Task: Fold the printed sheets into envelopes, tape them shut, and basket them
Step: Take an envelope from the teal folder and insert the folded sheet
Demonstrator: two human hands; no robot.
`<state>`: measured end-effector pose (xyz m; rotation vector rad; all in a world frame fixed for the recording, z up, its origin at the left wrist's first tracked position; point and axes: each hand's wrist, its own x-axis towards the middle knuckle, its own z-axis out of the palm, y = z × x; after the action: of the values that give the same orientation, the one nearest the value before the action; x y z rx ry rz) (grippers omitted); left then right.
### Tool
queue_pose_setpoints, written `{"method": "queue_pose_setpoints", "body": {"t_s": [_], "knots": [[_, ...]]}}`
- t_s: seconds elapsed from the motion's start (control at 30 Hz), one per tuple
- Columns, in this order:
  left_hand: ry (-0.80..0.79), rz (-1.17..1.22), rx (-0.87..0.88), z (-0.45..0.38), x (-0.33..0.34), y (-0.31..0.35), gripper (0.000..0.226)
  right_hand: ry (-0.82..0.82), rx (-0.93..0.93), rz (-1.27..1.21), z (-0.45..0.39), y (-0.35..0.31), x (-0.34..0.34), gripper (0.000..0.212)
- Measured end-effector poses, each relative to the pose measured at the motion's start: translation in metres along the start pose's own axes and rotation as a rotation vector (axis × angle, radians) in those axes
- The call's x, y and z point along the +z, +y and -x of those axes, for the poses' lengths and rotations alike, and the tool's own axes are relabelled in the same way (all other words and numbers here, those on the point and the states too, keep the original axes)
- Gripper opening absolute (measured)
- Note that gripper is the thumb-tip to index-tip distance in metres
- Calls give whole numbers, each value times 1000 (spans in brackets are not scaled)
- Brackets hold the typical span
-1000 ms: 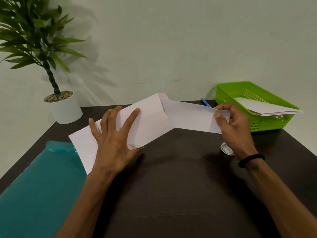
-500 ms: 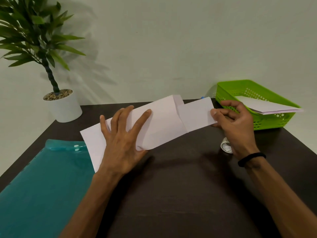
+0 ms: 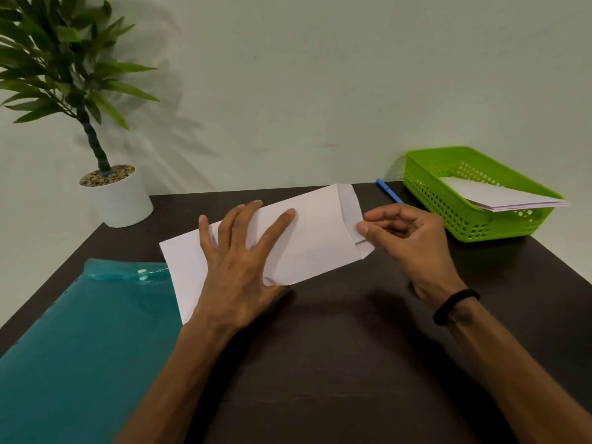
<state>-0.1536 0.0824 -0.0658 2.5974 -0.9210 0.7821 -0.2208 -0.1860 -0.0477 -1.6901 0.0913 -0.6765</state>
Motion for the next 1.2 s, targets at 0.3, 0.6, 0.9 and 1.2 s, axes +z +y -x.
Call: {"method": "queue_pose_setpoints", "body": {"t_s": [0.3,0.6,0.9,1.2], "knots": [[13,15,-4,1,-2,4,107,-116,-77,207,6,-3,7,9],[44,-3,-7,1,-6,10,105,-281,163,176,14,-11,22,56],[34,1,-4,1,-3,13,104,-356,37,211,18,-11,23,37],[159,68,-65,2,-9,22,118,-107,138,-317,19,-4,31,82]]}}
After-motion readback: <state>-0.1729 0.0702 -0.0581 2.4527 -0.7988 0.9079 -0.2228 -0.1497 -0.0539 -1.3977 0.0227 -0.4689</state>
